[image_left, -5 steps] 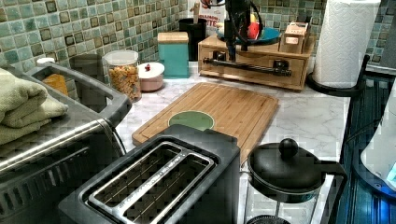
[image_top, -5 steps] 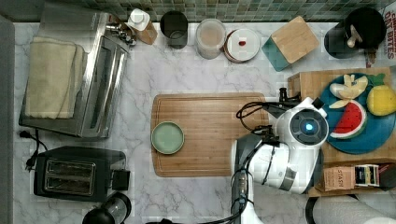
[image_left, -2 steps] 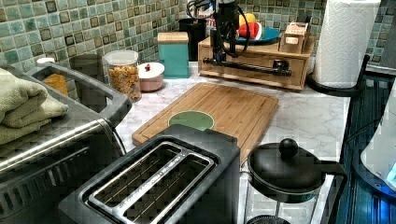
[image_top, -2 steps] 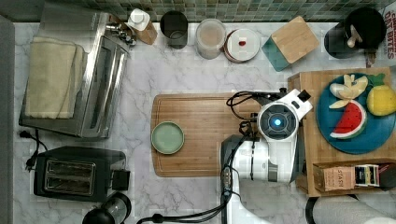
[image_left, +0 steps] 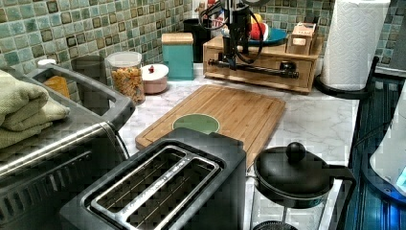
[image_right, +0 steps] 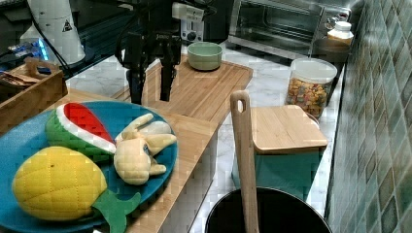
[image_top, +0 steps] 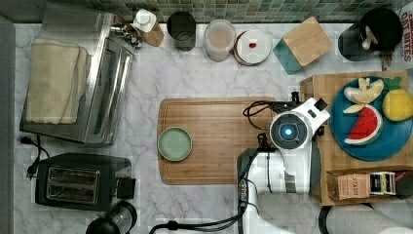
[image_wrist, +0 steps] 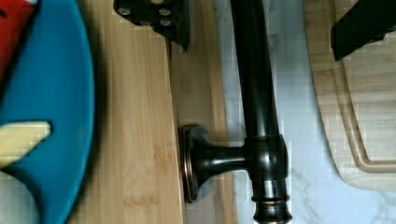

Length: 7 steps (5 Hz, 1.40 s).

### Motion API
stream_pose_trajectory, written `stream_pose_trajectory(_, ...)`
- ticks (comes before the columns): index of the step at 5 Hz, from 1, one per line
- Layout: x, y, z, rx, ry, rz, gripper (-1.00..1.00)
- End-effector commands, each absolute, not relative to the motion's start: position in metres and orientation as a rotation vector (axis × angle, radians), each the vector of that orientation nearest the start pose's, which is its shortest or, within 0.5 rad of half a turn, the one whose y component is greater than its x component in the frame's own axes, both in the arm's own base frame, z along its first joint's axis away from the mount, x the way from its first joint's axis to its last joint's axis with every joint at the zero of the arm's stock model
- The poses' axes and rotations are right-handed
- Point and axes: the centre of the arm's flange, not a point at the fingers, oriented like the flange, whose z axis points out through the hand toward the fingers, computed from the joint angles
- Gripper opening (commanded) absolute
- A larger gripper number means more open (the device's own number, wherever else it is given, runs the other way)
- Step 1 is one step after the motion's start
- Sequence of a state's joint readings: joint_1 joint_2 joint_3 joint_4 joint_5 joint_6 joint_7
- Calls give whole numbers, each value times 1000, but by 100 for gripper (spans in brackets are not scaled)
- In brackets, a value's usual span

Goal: Open the drawer.

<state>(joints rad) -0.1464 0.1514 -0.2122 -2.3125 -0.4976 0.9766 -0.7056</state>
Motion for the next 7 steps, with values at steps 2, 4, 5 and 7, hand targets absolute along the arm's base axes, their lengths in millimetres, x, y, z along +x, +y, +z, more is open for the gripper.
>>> stream_pose_trajectory(2,491,-175,231,-3314,269,-90,100)
stream_pose_trajectory(4,497,-172,206,-3296,239,-28,100)
stream_pose_trajectory(5,490,-173,218,-3307,233,25,100)
stream_pose_trajectory(7,507,-134,231,-3250,-20,67,100)
